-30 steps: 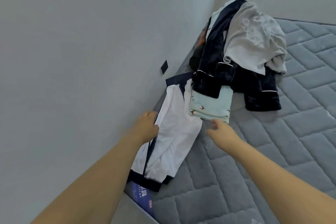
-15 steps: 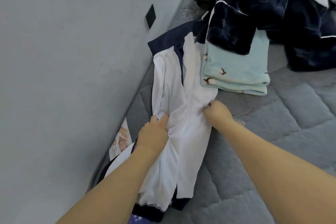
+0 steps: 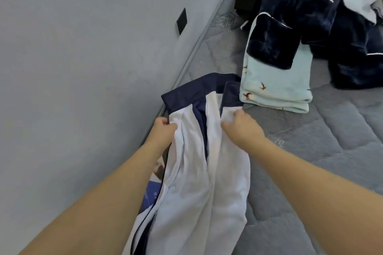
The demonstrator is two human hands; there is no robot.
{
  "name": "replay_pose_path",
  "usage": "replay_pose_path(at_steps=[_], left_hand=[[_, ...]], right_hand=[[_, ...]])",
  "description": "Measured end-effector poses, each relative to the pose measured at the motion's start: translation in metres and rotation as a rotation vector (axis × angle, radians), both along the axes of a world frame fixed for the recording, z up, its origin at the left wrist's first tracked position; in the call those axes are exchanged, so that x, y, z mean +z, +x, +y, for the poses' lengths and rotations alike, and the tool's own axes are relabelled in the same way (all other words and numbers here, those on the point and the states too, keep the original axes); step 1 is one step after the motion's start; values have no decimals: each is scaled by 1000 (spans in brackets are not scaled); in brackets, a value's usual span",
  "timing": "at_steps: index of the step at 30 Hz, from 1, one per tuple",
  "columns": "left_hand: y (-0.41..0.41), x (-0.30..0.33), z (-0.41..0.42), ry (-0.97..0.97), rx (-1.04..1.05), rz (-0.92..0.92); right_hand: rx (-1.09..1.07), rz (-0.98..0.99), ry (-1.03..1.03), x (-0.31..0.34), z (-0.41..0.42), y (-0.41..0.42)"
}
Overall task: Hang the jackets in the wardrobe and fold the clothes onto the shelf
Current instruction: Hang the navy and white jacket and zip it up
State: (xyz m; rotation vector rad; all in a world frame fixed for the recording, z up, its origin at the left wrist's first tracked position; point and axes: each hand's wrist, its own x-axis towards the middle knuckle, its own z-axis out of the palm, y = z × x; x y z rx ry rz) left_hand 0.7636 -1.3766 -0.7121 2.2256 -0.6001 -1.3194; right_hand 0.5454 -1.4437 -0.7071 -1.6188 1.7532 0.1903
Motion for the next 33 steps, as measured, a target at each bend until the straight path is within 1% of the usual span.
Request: replay_pose_path(at_steps=[2,3,6,7,8,10,12,15,17,19,22,25,27,29,31,33], left_hand=[[-5,-13,-22,-40,83,82],[-9,-20,-26,-40,98,94],[-22,-30,-27,-29,49,98],[-29,-27,-23,-37,26,124],[-37,-20,-18,-51,2,166],[-54,4,-4,-79,-51,258],[-71,37,4,-82,-118,394],[-104,86,9,-81,-175,549],[-134,126,14,-86,-150,631],[-170,171,27,-64,-123,710],[-237,236,54,6,-200,844],[-320,296,89,76,-361,889],[-380,335,117,134,-516,938],[-436,369,142,167,-663,958],[-493,404,175,191,-819,972],[-547,439,220,236,-942,1011]], right_hand=[[-56,-50,-50,-9,-17,23],[-126,-60,-64,-14,-23,31],[-333,-75,-120,-29,-35,36],[-379,-112,-100,-31,-36,33],[-434,-188,-60,-31,-34,28],[-569,-401,41,-27,-23,12],[-702,-570,113,-11,-6,-13],[-876,-700,224,31,29,-69],[-1031,-760,279,70,60,-111],[-1227,-813,272,116,102,-150],[-1483,-815,187,193,172,-205],[-1646,-926,57,269,243,-265],[-1632,-1005,-81,311,293,-308],[-1598,-983,-231,345,338,-345],[-1604,-882,-405,376,387,-382],[-1671,-798,-572,401,445,-418]])
